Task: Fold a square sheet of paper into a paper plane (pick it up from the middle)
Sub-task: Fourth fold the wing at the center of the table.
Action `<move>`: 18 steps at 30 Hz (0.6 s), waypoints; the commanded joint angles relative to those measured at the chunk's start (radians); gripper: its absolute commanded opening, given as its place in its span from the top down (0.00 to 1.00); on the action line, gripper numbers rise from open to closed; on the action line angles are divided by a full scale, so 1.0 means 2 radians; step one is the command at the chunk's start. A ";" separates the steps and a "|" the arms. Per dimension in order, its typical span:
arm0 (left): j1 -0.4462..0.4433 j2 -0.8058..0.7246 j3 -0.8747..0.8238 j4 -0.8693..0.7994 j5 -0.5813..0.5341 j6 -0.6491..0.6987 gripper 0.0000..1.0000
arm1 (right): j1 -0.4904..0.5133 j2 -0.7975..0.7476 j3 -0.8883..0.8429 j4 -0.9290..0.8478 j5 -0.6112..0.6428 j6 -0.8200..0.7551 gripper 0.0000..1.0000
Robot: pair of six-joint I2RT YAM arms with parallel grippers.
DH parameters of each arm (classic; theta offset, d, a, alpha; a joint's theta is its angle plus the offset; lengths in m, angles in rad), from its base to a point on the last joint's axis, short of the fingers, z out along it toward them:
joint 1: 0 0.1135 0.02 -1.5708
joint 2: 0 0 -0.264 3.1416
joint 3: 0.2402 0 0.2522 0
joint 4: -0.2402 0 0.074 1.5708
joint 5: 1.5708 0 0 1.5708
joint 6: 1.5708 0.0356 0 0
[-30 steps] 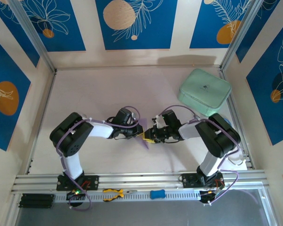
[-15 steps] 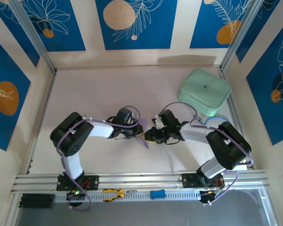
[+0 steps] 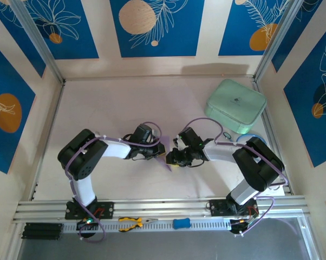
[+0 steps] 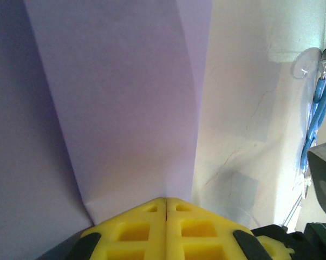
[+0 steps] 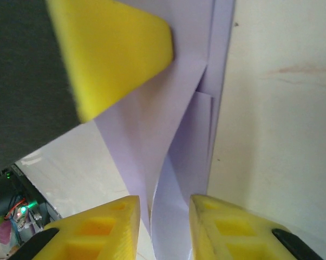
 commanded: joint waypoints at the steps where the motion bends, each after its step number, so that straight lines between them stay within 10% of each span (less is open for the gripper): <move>1: -0.004 0.014 -0.003 -0.021 -0.002 -0.001 0.97 | 0.004 0.008 0.005 -0.016 0.007 -0.004 0.71; 18: -0.004 0.013 -0.004 -0.020 -0.002 -0.002 0.97 | 0.004 0.017 -0.032 0.022 -0.007 0.012 0.78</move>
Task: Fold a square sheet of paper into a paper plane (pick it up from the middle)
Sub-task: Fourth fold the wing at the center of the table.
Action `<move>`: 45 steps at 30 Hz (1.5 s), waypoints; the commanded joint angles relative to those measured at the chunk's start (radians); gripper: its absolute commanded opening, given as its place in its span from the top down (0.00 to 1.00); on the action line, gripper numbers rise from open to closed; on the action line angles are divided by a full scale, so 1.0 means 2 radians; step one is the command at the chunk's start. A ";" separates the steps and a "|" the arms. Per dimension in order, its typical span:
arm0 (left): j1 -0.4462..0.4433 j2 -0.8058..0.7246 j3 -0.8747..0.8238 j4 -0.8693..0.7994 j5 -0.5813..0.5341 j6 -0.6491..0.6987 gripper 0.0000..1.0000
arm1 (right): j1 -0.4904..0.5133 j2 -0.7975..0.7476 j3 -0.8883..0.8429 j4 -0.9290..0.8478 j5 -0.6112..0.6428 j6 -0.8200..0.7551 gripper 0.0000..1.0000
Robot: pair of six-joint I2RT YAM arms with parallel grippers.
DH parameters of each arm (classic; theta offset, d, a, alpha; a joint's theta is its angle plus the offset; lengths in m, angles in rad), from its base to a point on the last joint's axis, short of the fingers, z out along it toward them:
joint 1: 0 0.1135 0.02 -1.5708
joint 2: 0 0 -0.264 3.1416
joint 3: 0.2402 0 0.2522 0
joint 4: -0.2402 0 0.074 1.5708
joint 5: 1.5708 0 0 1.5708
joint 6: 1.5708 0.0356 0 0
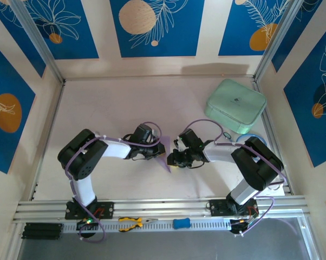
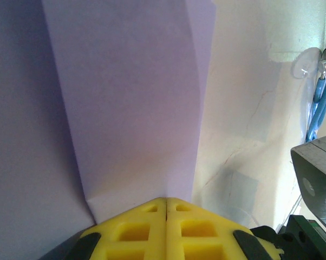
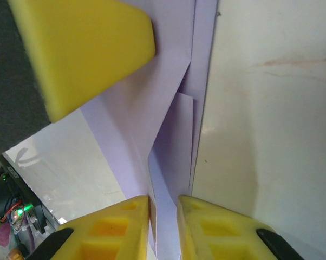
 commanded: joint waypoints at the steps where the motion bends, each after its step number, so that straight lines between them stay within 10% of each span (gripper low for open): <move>1: -0.004 0.013 -0.005 -0.020 -0.003 -0.001 0.97 | 0.003 0.013 -0.018 -0.003 -0.005 0.006 0.78; 16: -0.004 0.009 -0.009 -0.019 -0.005 -0.004 0.97 | 0.002 0.013 -0.033 0.006 -0.008 0.008 0.82; 30: -0.004 0.008 -0.011 -0.022 -0.006 -0.004 0.97 | -0.015 -0.092 -0.018 -0.005 -0.012 0.022 0.65; 36: -0.004 0.009 -0.009 -0.022 -0.006 -0.004 0.97 | -0.001 -0.063 0.011 0.015 -0.028 0.028 0.91; 45: -0.003 0.011 -0.007 -0.023 -0.004 -0.002 0.97 | 0.030 0.010 0.046 0.033 -0.010 0.045 0.96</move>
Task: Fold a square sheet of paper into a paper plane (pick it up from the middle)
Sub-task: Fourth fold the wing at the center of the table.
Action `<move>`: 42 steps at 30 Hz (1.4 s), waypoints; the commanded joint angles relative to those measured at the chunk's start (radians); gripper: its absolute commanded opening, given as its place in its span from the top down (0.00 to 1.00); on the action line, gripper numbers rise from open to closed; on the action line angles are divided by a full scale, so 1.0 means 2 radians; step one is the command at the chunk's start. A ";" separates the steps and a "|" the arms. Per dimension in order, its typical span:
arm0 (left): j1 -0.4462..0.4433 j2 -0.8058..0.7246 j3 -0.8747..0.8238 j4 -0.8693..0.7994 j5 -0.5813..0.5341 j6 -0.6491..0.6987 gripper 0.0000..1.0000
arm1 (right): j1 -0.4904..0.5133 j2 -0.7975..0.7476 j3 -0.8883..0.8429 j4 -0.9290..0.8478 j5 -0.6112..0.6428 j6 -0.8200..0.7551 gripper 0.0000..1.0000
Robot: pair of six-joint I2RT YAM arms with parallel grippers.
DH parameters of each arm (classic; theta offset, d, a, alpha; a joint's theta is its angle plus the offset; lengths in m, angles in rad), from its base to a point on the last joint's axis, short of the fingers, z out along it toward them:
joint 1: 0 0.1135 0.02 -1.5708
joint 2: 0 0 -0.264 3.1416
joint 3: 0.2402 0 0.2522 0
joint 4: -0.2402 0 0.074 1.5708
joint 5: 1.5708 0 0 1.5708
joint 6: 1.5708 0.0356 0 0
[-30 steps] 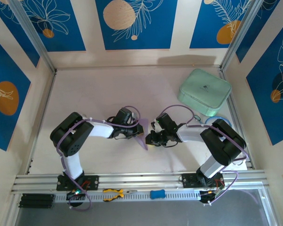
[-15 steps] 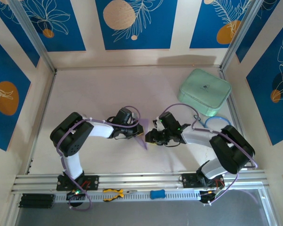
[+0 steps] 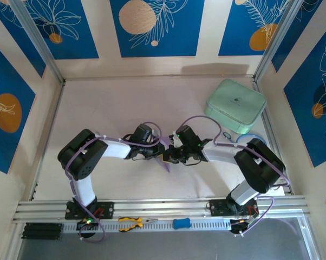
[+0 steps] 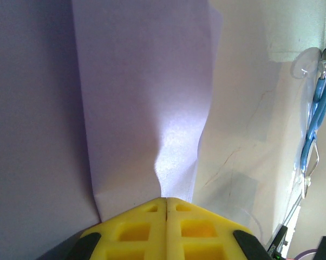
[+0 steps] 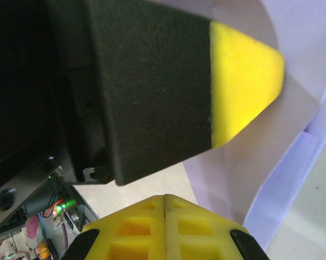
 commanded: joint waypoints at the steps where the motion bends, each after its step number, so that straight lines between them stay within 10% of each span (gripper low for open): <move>1: -0.004 0.011 -0.007 -0.023 -0.005 -0.002 0.97 | 0.010 0.023 0.018 0.006 0.005 0.010 0.96; 42: -0.003 0.024 -0.012 -0.030 -0.016 -0.017 0.98 | 0.035 -0.043 -0.125 -0.011 0.025 0.034 0.96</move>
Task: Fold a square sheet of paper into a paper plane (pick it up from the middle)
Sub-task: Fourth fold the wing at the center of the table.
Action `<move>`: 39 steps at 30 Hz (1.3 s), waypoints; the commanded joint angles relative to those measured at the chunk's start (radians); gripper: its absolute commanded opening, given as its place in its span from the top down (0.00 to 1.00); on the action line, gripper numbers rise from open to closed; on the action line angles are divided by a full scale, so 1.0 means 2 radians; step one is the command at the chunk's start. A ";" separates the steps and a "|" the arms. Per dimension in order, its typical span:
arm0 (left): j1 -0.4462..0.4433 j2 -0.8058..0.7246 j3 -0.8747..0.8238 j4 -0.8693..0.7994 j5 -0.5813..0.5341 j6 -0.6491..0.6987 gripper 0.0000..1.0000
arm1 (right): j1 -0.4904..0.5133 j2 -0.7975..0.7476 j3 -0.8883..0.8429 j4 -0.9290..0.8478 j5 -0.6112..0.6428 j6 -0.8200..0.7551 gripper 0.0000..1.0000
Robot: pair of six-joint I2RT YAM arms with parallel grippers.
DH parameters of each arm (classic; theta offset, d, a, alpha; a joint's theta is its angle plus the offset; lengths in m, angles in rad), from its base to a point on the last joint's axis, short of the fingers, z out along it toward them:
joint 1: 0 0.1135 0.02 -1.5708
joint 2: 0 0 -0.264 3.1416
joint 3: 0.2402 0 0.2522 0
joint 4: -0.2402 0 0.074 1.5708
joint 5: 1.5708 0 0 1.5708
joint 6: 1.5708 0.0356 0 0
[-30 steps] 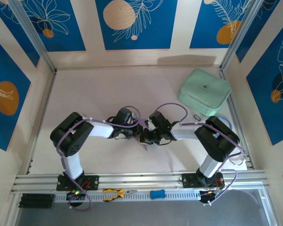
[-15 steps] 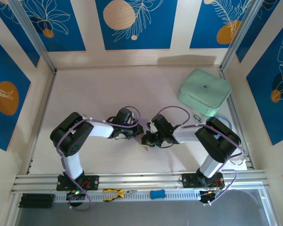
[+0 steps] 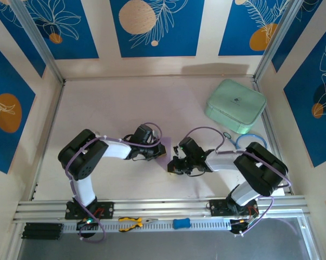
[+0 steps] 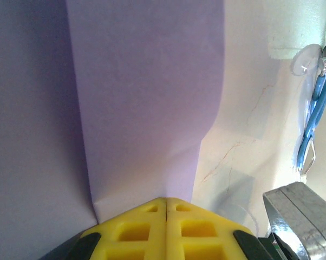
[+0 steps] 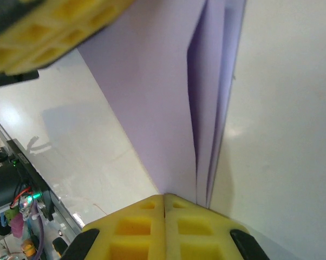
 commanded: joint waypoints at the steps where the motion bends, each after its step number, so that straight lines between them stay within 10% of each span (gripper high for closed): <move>1: -0.001 0.022 -0.010 -0.030 -0.021 -0.003 0.98 | 0.013 -0.015 -0.026 -0.066 0.007 0.003 0.96; 17: -0.002 0.006 -0.030 -0.013 -0.028 -0.024 0.98 | -0.031 -0.150 -0.013 -0.091 0.010 0.004 0.96; 39: -0.018 -0.015 -0.047 -0.005 -0.052 -0.045 0.98 | -0.019 0.063 0.110 -0.022 0.016 0.019 0.97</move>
